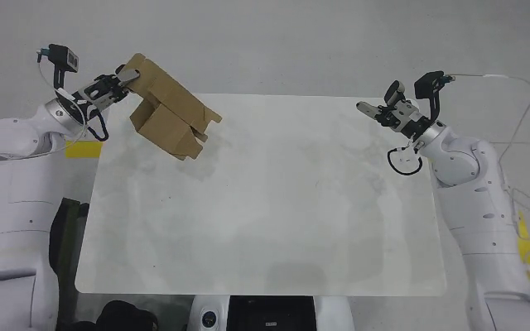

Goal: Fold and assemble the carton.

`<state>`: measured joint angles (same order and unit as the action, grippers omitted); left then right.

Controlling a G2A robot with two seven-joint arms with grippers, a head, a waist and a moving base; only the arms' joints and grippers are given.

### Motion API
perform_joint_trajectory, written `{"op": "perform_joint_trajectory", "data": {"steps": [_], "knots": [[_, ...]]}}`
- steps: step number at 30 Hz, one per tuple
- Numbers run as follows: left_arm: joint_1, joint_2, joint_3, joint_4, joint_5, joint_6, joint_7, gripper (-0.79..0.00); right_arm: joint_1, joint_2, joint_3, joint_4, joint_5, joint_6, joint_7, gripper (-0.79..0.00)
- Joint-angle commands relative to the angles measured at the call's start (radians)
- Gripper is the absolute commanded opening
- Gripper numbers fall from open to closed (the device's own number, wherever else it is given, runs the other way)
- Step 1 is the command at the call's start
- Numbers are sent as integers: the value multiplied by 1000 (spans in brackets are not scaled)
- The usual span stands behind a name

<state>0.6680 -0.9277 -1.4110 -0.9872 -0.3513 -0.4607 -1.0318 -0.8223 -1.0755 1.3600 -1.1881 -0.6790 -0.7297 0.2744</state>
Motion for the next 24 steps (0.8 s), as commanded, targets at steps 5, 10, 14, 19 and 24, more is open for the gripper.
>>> {"op": "perform_joint_trajectory", "data": {"steps": [5,10,14,19,24], "knots": [[-66,-32,133,-6,5,1,-66,-785,0,0,0,0,0,0,0,0],[-108,-55,220,-26,6,-2,-125,-785,0,0,0,0,0,0,0,0],[-133,-73,283,-51,1,-8,-154,-785,0,0,0,0,0,0,0,0],[-145,-96,361,-85,-5,-10,-197,-785,0,0,0,0,0,0,0,0],[-142,-113,420,-116,-10,-9,-224,-785,-19,0,-4,-14,12,11,10,0]]}}
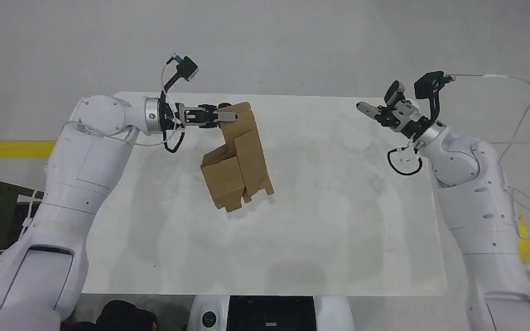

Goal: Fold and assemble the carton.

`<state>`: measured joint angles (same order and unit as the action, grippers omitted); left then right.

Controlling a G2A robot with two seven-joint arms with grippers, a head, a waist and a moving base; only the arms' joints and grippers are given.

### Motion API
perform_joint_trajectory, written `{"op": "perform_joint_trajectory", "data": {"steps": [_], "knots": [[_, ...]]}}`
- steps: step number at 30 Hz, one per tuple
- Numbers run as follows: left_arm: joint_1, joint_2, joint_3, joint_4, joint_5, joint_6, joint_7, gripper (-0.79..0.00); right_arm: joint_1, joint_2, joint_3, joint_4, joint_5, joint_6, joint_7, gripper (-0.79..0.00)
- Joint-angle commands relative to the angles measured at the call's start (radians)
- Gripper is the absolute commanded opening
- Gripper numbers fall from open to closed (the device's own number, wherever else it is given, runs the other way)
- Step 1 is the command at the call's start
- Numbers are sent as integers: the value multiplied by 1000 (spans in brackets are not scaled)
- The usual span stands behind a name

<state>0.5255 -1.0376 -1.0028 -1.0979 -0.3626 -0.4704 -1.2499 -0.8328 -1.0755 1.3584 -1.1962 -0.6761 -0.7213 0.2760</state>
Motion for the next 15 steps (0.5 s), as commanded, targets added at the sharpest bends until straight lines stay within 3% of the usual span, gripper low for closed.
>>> {"op": "perform_joint_trajectory", "data": {"steps": [1,7,15], "knots": [[1,-6,22,-12,2,1,-12,-785,-12,0,-9,-8,29,-11,30,0],[5,-16,57,-34,-8,0,-50,-785,31,-9,-89,44,197,-112,200,0],[1,-23,73,-37,-24,-15,-74,-785,141,-42,-274,165,546,-227,484,0]]}}
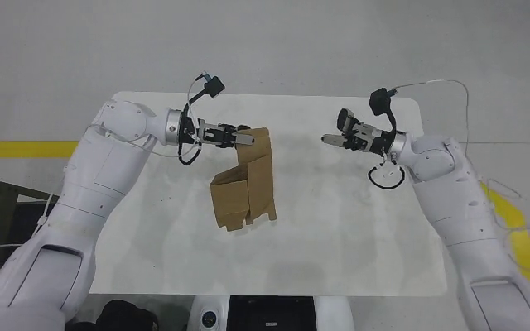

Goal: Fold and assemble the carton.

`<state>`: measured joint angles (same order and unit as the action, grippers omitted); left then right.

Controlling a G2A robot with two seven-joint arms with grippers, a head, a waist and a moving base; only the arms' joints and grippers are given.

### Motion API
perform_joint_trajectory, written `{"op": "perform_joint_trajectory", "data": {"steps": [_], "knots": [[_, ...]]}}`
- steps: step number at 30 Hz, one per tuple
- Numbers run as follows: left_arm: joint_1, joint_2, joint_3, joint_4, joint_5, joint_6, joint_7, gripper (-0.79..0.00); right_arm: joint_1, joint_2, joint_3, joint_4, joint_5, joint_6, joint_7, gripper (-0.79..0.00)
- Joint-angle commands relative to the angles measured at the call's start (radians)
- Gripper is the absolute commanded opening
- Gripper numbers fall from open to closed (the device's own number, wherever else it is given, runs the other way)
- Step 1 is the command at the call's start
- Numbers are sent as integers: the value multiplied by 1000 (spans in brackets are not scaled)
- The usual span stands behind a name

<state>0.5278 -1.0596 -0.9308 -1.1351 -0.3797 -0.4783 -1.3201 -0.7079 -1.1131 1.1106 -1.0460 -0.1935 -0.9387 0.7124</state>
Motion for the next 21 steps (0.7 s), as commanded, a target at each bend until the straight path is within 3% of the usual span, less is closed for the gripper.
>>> {"op": "perform_joint_trajectory", "data": {"steps": [1,3,10,21], "knots": [[-2,-2,2,0,-13,-13,-8,-785,29,-9,-49,25,107,-20,84,0],[-4,-5,5,2,-24,-16,-6,-785,53,-17,-90,45,195,-25,144,0],[-10,-15,32,16,-44,-35,14,-785,108,-32,-258,33,368,6,175,0],[-24,-27,53,62,-78,-74,52,-785,209,-31,-497,42,496,9,178,0]]}}
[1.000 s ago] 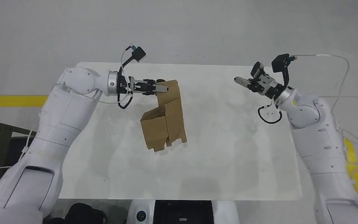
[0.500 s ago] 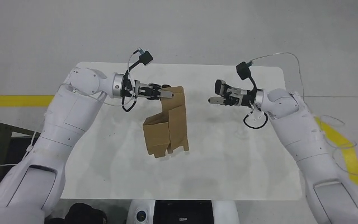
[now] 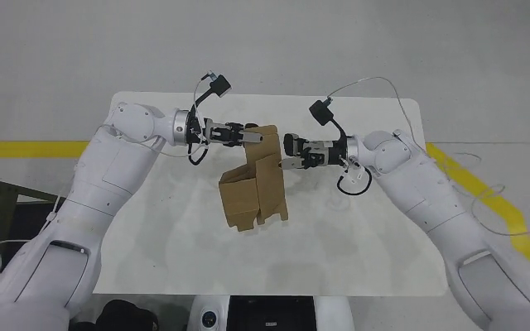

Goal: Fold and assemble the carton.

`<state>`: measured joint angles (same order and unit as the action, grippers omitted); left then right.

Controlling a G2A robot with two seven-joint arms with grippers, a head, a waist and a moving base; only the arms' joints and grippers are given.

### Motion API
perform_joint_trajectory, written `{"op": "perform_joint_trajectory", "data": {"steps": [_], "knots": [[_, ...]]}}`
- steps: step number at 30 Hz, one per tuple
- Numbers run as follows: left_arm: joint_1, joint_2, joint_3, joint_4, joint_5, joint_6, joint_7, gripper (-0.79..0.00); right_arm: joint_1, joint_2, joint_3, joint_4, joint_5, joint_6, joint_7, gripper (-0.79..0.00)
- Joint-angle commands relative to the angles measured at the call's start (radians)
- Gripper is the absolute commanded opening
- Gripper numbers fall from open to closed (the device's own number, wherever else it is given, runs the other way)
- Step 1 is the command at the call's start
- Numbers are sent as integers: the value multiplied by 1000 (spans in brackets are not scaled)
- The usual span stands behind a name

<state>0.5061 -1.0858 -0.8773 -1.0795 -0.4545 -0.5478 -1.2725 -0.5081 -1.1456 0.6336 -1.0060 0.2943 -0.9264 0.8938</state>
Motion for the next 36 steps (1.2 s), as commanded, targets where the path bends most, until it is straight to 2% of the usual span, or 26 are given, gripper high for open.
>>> {"op": "perform_joint_trajectory", "data": {"steps": [1,7,10,11,12,23,24,25,27,28,29,31,36], "knots": [[-3,-1,-1,10,-7,-6,6,-785,18,2,-37,2,16,-7,-7,0],[-6,-5,6,21,-10,-16,16,-785,62,7,-134,13,61,-32,-32,-18],[-3,-7,11,21,-18,-20,20,-785,83,7,-179,22,83,-43,-43,-194],[-2,-8,12,21,-18,-21,21,-785,89,7,-194,24,89,-46,-46,-311],[-1,-8,14,19,-19,-22,22,-785,96,7,-207,27,96,-50,-50,-363],[1,-11,21,21,-17,-32,32,-785,159,5,-340,51,162,-86,-86,-588],[1,-11,21,21,-17,-33,34,-763,163,4,-348,53,170,-86,-86,-619],[1,-11,22,21,-17,-34,34,-665,167,4,-356,54,177,-86,-86,-637],[1,-11,22,18,-13,-37,37,-302,174,4,-368,55,191,-86,-86,-680],[1,-11,23,14,-13,-39,39,-62,177,4,-374,55,197,-86,-86,-705],[2,-10,23,10,-14,-40,40,0,179,4,-378,54,204,-86,-86,-733],[3,-9,22,0,-20,-42,42,0,183,4,-386,55,213,-86,-86,-785],[7,-4,5,-23,-54,-56,56,0,188,6,-395,54,239,-86,-86,-785]]}}
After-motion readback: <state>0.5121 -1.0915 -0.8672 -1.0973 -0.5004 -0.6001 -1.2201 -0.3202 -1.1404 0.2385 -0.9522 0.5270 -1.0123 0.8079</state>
